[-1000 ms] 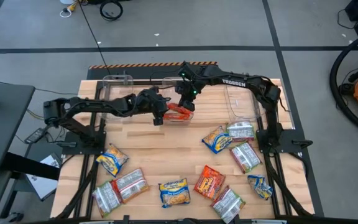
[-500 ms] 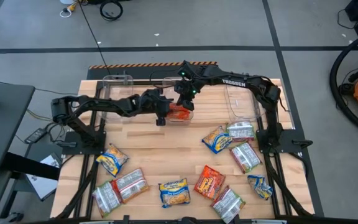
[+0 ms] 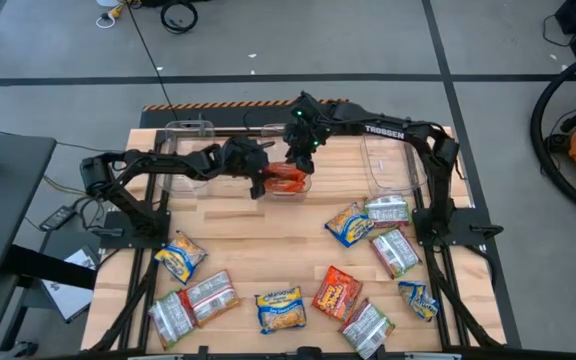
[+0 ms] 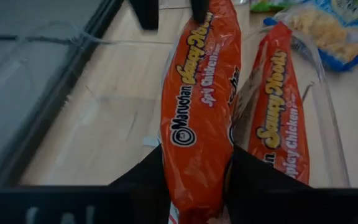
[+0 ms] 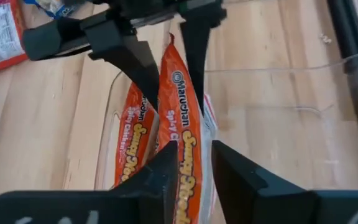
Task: Sort Maruchan noodles
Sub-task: Put the orange noodle pack into the middle transparent bin
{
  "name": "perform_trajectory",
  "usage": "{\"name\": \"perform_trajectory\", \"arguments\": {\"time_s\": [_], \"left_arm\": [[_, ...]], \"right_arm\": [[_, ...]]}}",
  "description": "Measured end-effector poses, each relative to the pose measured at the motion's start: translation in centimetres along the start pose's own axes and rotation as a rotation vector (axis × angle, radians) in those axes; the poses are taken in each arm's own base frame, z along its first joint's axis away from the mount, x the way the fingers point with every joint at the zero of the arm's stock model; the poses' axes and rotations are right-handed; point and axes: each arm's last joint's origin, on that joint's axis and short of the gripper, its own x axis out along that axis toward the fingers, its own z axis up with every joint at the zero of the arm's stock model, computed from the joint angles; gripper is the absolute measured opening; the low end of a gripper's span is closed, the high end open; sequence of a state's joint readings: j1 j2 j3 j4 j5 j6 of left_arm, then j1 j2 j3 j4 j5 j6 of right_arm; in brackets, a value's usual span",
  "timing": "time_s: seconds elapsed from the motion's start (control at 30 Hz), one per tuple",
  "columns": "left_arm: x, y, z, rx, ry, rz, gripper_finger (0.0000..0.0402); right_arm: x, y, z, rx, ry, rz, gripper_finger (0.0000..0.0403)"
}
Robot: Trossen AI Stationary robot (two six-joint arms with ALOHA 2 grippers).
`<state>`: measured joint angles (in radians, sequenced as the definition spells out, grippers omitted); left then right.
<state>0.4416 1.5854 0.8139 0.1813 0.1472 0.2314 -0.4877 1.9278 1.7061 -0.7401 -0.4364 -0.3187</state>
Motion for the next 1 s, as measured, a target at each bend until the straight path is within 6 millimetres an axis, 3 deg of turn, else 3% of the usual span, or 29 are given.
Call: {"name": "perform_trajectory", "arguments": {"time_s": [0.23, 0.63, 0.87, 1.0], "left_arm": [[0.0, -0.1, 0.0, -0.040, -0.019, -0.078, 0.0181], [-0.4, -0.4, 0.5, -0.004, -0.042, -0.081, 0.0191], [-3.1, -0.3, 2.2, 0.000, -0.101, -0.041, 0.0191], [-6.2, -0.8, 3.2, -0.074, -0.113, -0.048, 0.0192]], "right_arm": [[0.1, -0.2, -0.2, -0.001, 0.042, -0.115, 0.0116], [3.0, -0.7, -3.1, 0.008, 0.096, -0.219, 0.0115], [2.8, -0.1, -3.5, 0.005, 0.112, -0.213, 0.0114], [0.9, 2.6, -2.9, -0.037, 0.191, -0.335, 0.0108]]}}
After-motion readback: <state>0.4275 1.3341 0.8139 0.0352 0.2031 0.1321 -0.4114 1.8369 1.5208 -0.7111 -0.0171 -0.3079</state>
